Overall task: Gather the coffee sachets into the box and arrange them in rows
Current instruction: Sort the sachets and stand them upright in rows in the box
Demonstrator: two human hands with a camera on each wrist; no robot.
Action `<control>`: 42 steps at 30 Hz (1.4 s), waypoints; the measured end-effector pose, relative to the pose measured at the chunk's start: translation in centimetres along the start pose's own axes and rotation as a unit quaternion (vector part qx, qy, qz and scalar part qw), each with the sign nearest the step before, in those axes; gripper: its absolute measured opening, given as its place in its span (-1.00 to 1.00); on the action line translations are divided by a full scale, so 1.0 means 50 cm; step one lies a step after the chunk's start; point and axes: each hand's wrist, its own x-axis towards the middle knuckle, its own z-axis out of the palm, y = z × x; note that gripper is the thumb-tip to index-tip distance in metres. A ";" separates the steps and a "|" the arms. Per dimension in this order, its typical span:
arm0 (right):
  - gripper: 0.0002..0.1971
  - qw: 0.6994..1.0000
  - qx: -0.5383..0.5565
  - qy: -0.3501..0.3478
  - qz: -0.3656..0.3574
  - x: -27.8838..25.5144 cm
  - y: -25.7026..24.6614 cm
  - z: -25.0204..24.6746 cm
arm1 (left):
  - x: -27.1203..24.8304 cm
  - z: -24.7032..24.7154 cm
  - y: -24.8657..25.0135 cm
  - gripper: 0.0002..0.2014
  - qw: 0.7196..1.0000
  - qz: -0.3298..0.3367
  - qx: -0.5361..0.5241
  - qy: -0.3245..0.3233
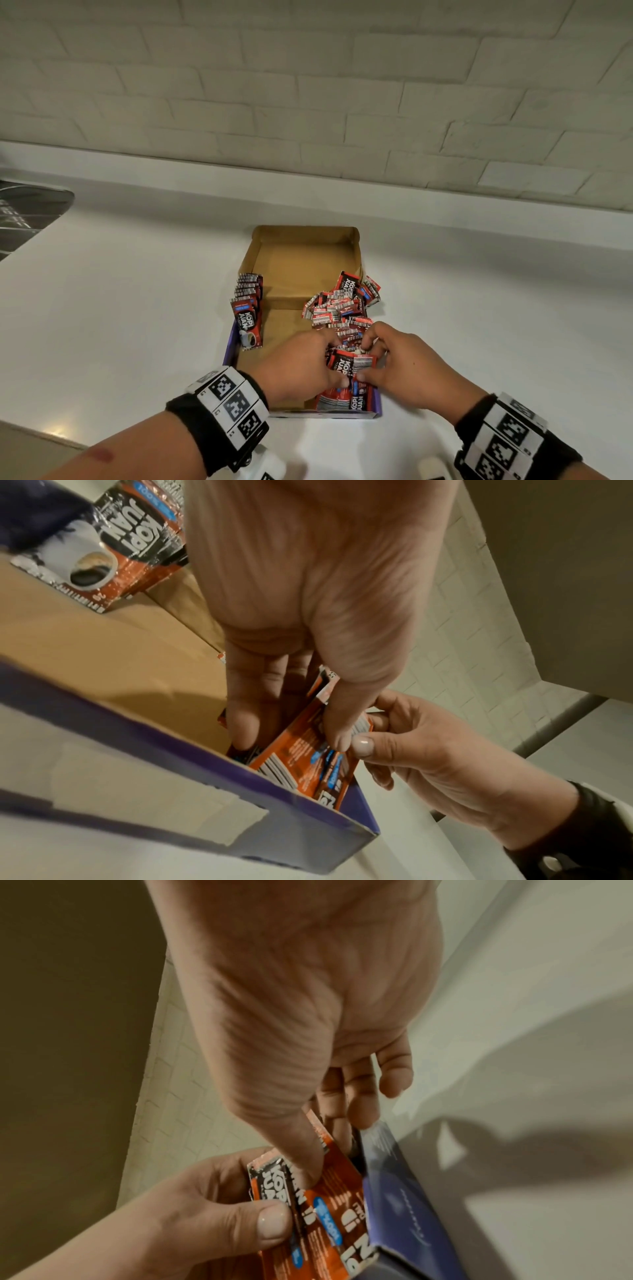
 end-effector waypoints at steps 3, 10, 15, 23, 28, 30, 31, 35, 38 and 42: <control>-0.63 1.000 0.009 0.001 -0.017 -0.002 -0.001 0.000 | 0.001 0.002 -0.002 -0.53 1.000 0.011 -0.009 -0.006; -0.60 0.995 0.093 0.013 -0.034 -0.014 0.005 -0.002 | 0.001 -0.003 -0.013 -0.72 0.999 0.021 -0.048 0.004; -0.57 0.991 0.125 0.033 -0.036 -0.026 0.023 -0.012 | -0.006 -0.021 -0.027 -0.75 0.993 0.000 -0.121 0.014; -0.32 0.970 0.224 0.034 -0.092 -0.043 -0.027 -0.061 | -0.025 -0.097 0.022 -0.74 0.972 0.030 -0.221 0.078; 0.05 0.961 0.257 -0.020 -0.097 -0.036 -0.108 -0.056 | -0.018 -0.099 0.089 -0.75 0.944 0.042 -0.311 0.102; -0.01 0.976 0.203 0.017 -0.078 -0.035 -0.131 -0.052 | -0.012 -0.093 0.104 -0.76 0.931 0.026 -0.343 0.121; -0.07 0.978 0.191 0.033 -0.074 -0.032 -0.136 -0.049 | -0.011 -0.090 0.108 -0.77 0.930 0.018 -0.343 0.131; -0.41 0.978 0.185 0.053 -0.082 -0.016 -0.137 -0.042 | -0.010 -0.089 0.100 -0.68 0.916 0.008 -0.381 0.122; -0.67 0.944 0.327 0.002 -0.028 -0.010 -0.131 -0.046 | -0.028 -0.103 0.079 -0.45 0.867 0.030 -0.494 0.060; -0.63 0.771 0.624 -0.124 0.031 -0.015 -0.116 -0.062 | -0.063 -0.139 0.047 -0.52 0.876 0.040 -0.466 0.117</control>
